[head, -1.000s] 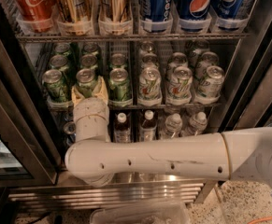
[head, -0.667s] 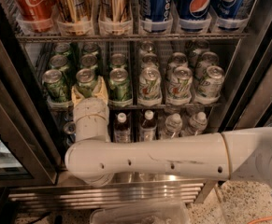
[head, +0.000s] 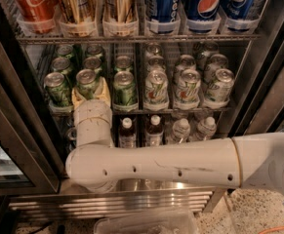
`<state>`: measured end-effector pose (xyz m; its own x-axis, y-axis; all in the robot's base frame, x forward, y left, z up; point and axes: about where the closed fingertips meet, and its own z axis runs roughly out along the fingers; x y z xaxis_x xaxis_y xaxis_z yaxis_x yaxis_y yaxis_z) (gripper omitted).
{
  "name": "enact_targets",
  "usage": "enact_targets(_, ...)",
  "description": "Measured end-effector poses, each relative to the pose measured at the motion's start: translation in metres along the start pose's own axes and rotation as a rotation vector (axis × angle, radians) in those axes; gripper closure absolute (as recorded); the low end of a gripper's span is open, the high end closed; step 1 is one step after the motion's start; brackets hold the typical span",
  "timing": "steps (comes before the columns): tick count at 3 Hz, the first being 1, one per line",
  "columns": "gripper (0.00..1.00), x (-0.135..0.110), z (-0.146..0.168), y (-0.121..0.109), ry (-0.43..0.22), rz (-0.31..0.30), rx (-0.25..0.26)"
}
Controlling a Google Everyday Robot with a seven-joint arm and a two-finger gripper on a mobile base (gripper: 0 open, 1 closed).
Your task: Pick green can from middle shelf of fridge
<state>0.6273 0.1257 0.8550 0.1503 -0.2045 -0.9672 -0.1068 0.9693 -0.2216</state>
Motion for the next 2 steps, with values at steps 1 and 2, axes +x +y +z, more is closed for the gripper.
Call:
enact_targets(1,1.00,-0.0200,-0.0011,0.0032,-0.018,0.024,-0.022)
enact_targets(2,1.00,-0.0284,-0.0104,-0.0047,-0.024,0.029,-0.019)
